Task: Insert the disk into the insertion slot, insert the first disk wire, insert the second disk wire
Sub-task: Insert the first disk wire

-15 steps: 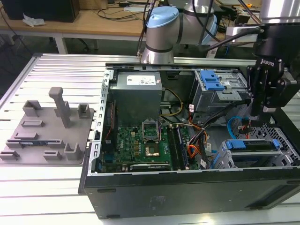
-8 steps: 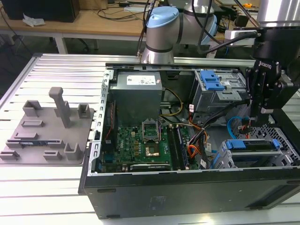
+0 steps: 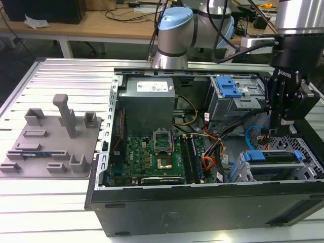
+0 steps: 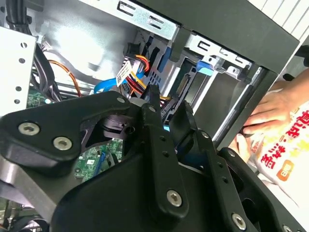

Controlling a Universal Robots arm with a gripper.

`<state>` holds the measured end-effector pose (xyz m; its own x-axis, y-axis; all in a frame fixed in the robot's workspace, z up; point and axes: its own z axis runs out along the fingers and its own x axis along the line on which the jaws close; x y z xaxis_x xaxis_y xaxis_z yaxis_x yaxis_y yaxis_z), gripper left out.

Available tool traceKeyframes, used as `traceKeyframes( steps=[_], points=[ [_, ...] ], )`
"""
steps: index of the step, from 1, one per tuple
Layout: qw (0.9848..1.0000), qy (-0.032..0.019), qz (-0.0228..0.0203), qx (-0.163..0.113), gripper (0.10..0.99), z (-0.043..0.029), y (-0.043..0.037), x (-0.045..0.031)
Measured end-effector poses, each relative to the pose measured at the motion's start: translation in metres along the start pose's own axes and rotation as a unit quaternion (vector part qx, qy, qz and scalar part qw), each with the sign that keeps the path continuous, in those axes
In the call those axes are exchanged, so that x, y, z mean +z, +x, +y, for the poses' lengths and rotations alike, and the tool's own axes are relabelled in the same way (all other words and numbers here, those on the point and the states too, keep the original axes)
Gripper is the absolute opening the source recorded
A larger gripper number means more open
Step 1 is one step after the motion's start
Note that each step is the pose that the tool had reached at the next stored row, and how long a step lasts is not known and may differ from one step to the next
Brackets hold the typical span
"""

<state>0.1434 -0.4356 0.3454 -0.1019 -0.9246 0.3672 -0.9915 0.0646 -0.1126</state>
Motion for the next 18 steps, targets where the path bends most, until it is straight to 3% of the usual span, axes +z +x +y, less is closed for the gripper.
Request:
traceKeyframes(
  steps=[6,7,8,10,12,13,14,15,16,17,18],
  points=[
    [1.0,-0.001,0.0004,0.002,0.341,0.0002,-0.0023,-0.0007],
    [1.0,-0.0011,0.0004,0.003,0.271,0.0002,-0.0024,-0.0007],
    [1.0,-0.0011,0.0005,0.003,0.271,0.0002,-0.0025,-0.0007],
    [1.0,-0.0014,0.0005,0.003,0.169,0.0002,-0.0027,-0.0006],
    [1.0,-0.0013,0.0006,0.003,0.165,0.0001,-0.0027,-0.0006],
    [1.0,-0.0072,0.0009,0.001,0.165,-0.0049,-0.0033,-0.0001],
    [0.9996,-0.0259,0.0023,-0.007,0.165,-0.0159,-0.0044,0.0008],
    [0.9992,-0.0388,0.0032,-0.012,0.165,-0.024,-0.0051,0.0014],
    [0.9989,-0.0452,-0.0037,-0.014,0.165,-0.0255,-0.0023,0.0027],
    [0.9988,-0.0461,-0.011,-0.014,0.165,-0.0258,0.0009,0.004],
    [0.9986,-0.0469,-0.021,-0.013,0.165,-0.0261,0.0047,0.0056]
  ],
)
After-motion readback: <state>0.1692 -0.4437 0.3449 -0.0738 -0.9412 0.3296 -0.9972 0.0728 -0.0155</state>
